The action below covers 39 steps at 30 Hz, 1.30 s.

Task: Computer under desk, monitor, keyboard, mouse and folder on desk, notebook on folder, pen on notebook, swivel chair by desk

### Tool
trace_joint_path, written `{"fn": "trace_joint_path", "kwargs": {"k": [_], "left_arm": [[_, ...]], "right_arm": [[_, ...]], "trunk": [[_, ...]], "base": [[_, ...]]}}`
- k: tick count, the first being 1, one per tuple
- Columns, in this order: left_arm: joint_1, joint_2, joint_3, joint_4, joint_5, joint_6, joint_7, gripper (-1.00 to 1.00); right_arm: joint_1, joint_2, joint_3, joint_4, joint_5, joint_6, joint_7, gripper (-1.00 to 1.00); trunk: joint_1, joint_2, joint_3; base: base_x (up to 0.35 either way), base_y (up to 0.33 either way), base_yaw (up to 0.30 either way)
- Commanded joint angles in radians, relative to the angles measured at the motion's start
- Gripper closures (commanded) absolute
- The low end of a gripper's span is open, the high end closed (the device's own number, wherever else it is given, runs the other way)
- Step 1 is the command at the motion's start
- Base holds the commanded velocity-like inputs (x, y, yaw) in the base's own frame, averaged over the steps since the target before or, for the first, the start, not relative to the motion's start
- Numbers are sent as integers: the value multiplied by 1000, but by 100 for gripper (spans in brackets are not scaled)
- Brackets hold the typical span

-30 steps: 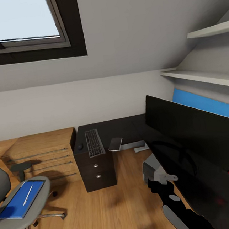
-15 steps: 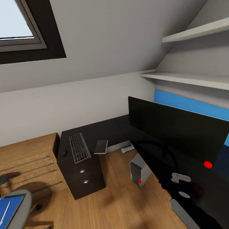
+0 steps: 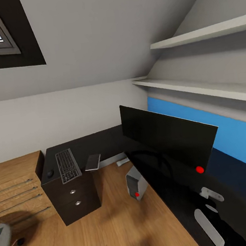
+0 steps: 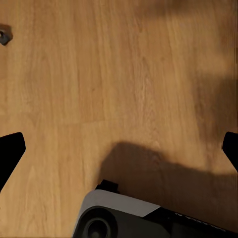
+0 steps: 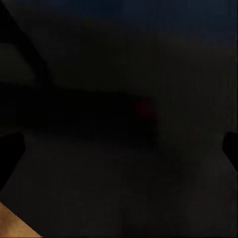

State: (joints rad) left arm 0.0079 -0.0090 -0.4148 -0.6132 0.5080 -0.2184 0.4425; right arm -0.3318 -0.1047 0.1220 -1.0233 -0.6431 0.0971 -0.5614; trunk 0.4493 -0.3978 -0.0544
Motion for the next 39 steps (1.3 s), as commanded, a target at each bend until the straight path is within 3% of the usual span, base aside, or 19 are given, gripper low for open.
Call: {"fn": "trace_joint_path", "kwargs": {"k": [1, 16, 30, 38, 39], "left_arm": [[0, 1, -5, -2, 10, -6, 5, -100], [0, 3, -5, -1, 11, -7, 5, -100], [0, 2, -4, -2, 10, -9, 5, -100], [0, 1, -4, -2, 9, -9, 5, -100], [0, 1, -4, -2, 9, -9, 5, -100]], "right_arm": [[-1, -1, -23, 2, -7, 4, -8, -100], [-1, -1, -42, 17, -15, 1, -7, -100], [-1, -1, -41, 17, -15, -43, -8, -100], [-1, -3, -45, 17, -15, -45, -6, -100], [-1, -3, -59, 17, -16, -47, -6, -100]], "trunk": [[1, -2, -3], [1, -2, -9], [1, -2, -10], [1, -2, -10], [1, -2, -10]], "base": [[0, 0, -281], [0, 0, -263], [6, 0, -26], [233, 51, 0], [36, 6, 0]]}}
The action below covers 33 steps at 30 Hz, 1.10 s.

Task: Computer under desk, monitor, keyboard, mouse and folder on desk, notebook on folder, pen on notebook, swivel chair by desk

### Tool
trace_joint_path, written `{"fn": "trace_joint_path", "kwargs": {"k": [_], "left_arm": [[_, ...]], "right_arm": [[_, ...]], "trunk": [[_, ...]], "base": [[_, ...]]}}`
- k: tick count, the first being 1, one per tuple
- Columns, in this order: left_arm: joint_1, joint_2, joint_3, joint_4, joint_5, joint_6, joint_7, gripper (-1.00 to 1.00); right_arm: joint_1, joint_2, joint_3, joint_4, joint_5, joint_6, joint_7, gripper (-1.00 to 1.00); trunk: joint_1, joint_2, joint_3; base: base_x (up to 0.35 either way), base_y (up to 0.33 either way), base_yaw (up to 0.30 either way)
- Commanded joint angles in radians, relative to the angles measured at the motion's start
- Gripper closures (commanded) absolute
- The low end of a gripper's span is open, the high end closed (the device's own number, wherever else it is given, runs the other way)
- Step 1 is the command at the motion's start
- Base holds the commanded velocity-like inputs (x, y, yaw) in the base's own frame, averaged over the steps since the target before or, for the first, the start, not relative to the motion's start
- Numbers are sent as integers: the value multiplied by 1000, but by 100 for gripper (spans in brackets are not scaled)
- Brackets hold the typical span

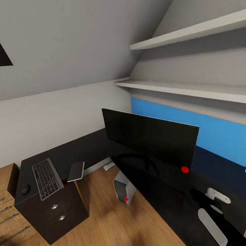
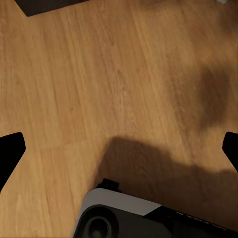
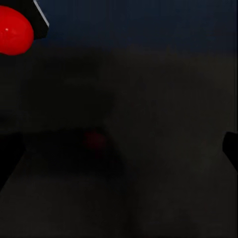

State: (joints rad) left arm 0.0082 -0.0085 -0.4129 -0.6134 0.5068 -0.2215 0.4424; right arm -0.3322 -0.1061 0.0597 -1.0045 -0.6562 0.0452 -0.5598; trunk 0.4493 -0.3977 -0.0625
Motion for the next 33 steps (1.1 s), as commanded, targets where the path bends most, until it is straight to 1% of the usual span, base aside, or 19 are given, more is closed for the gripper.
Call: {"fn": "trace_joint_path", "kwargs": {"k": [1, 3, 6, 11, 13, 15, 17, 19, 21, 22, 23, 24, 25, 26, 27, 28, 30, 31, 33], "left_arm": [[0, 1, -6, -1, 11, -6, 5, -100], [0, 1, -6, -1, 10, -6, 5, -100], [0, 1, -6, -1, 10, -6, 5, -100], [0, 1, -6, -2, 10, -6, 5, -100], [0, 1, -6, -2, 10, -6, 5, -100], [0, 1, -6, -2, 10, -6, 5, -100], [0, 2, -6, -2, 10, -7, 5, -100], [0, 2, -6, -2, 10, -6, 5, -100], [0, 2, -6, -2, 10, -6, 5, -100], [0, 2, -6, -2, 10, -6, 5, -100], [0, 2, -6, -2, 10, -6, 5, -100], [0, 2, -6, -2, 10, -6, 5, -100], [0, 2, -6, -2, 10, -6, 5, -100], [0, 2, -6, -2, 10, -7, 5, -100], [0, 2, -6, -2, 10, -6, 5, -100], [0, 3, -6, -2, 10, -7, 5, -100], [0, 4, -5, -2, 10, -7, 5, -100], [0, 4, -5, -2, 11, -6, 5, -100], [0, 3, -4, -2, 12, -6, 5, -100]], "right_arm": [[-1, -1, -4, -2, -3, 4, -8, -100], [-1, -1, -20, -2, -3, 0, -7, -100], [-1, -2, -67, -2, -2, -54, -5, -100], [-1, -4, -82, 0, -1, -90, -2, -100], [-2, -9, -84, 23, 0, -95, 0, -100], [-7, -20, -85, 65, 4, -98, 6, -100], [-36, -42, -85, 140, 5, -100, 20, -100], [-135, -76, -86, 278, 7, -101, 54, -100], [-201, -91, -86, 355, 7, -101, 72, -100], [-268, -107, -86, 435, 8, -102, 85, -100], [-301, -116, -85, 475, 9, -102, 90, -100], [-367, -135, -85, 548, 12, -103, 98, -100], [-399, -145, -85, 581, 15, -104, 101, -100], [-456, -161, -84, 635, 22, -107, 105, -100], [-481, -167, -83, 655, 27, -108, 106, -100], [-540, -180, -82, 693, 46, -110, 109, -100], [-572, -189, -82, 717, 63, -112, 111, -100], [-593, -206, -84, 750, 72, -138, 117, -100], [-601, -205, -84, 803, 73, -218, 151, -100]], "trunk": [[1, -2, -2], [1, -2, -2], [1, -2, -2], [1, -2, -2], [1, -2, -2], [1, -2, -2], [1, -2, -2], [1, -2, -2], [1, -2, -2], [1, -2, -2], [1, -2, -2], [1, -2, -2], [1, -2, -2], [1, -2, -2], [1, -2, -2], [1, -2, -2], [1, -2, -2], [1, -2, -2], [1, -2, -2]], "base": [[23, 4, 0], [15, 2, 0], [4, 1, 0], [1, 0, 0], [0, 0, 0], [0, 0, 0], [0, 0, 0], [0, 0, 0], [0, 0, 0], [0, 0, 0], [0, 0, 0], [0, 0, 0], [0, 0, 0], [0, 0, 0], [0, 0, 0], [0, 0, 0], [0, 0, 0], [0, 0, 0], [0, 0, 0]]}}
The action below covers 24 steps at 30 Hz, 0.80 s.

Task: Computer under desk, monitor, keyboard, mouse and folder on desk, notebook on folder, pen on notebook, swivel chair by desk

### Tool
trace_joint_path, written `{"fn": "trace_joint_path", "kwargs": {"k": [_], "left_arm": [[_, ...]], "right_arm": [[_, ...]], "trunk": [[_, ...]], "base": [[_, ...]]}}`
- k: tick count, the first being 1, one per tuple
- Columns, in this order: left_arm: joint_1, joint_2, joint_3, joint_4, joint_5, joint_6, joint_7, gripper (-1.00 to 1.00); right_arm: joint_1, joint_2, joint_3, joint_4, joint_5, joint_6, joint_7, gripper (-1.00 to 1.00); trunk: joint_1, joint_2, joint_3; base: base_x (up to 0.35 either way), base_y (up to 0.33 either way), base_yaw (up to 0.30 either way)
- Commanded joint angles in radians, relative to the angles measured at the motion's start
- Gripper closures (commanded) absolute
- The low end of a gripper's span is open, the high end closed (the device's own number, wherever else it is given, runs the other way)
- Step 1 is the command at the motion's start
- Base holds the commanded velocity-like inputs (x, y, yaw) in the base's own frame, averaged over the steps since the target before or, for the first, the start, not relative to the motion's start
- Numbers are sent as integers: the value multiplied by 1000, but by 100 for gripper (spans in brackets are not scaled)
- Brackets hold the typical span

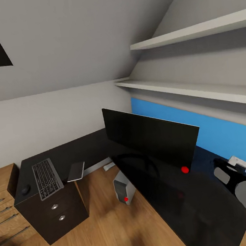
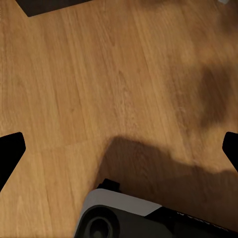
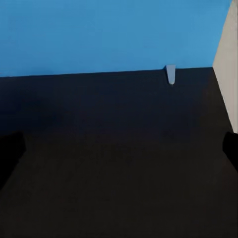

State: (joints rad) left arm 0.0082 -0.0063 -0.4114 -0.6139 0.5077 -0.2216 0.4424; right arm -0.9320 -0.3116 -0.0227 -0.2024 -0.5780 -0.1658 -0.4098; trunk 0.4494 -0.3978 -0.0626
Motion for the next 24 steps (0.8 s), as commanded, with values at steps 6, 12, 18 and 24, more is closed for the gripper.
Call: {"fn": "trace_joint_path", "kwargs": {"k": [6, 12, 18, 24], "left_arm": [[0, 0, -6, -1, 10, -5, 6, -100], [0, 1, -6, -2, 9, -5, 11, -100], [0, 4, -6, -3, 10, -4, 13, -100], [0, 5, -6, -3, 10, -4, 13, -100]], "right_arm": [[-6, 104, -4, 143, -15, -243, 102, -100], [-6, 130, -4, 160, -18, -273, 113, -100], [-6, 106, -6, 165, -30, -274, 112, -100], [-6, 39, -45, 167, -210, -230, 112, -100]], "trunk": [[1, -2, -2], [1, -2, -2], [1, -2, -2], [1, -2, -2]], "base": [[0, 0, 0], [0, 0, -29], [107, 75, -5], [121, 112, 0]]}}
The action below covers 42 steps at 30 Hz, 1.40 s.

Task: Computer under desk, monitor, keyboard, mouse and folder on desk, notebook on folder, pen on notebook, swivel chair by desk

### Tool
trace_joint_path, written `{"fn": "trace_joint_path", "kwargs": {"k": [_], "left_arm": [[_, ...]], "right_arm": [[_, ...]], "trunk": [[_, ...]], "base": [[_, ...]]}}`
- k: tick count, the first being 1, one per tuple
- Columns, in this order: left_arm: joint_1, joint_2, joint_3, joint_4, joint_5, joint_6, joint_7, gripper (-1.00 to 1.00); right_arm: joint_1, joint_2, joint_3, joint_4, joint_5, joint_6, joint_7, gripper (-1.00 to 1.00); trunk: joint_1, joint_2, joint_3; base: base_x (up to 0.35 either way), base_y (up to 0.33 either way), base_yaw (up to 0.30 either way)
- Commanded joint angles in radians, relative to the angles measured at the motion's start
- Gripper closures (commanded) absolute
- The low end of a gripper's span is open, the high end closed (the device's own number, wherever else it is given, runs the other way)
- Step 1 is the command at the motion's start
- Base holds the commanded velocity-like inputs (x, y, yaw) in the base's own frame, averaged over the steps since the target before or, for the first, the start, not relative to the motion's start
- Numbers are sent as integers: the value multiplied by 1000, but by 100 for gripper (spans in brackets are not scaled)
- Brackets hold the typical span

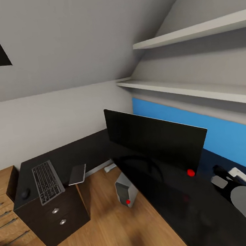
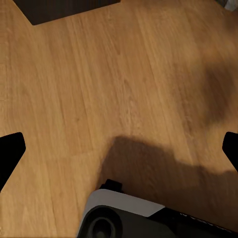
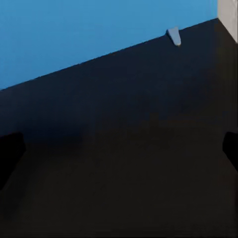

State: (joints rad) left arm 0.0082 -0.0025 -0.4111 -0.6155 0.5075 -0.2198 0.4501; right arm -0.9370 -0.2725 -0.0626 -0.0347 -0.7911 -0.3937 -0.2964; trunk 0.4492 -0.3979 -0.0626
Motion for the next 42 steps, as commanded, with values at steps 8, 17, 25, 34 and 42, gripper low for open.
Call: {"fn": "trace_joint_path", "kwargs": {"k": [8, 17, 25, 34, 42], "left_arm": [[-1, 11, -5, -2, 13, -6, 7, -100], [-1, 11, -5, -3, 13, -6, 5, -100], [-1, 7, -6, -1, 13, -6, 4, -100], [-1, 7, -6, -1, 11, -6, 0, -100], [-1, 7, -8, -1, 11, -6, -2, -100]], "right_arm": [[-1, -63, -21, -5, -195, 153, -1, -100], [-1, -113, -23, -8, -206, 164, 6, -100], [-1, -122, -20, -8, -203, 159, 48, -100], [-1, -141, -20, -9, -204, 179, 64, -100], [-1, -142, -15, -15, -196, 194, 99, -100]], "trunk": [[1, -2, -2], [1, -2, -2], [1, -2, -2], [1, -2, -2], [1, -2, -2]], "base": [[29, 229, 0], [239, -37, -4], [94, -56, -1], [146, -3, 0], [70, 0, 0]]}}
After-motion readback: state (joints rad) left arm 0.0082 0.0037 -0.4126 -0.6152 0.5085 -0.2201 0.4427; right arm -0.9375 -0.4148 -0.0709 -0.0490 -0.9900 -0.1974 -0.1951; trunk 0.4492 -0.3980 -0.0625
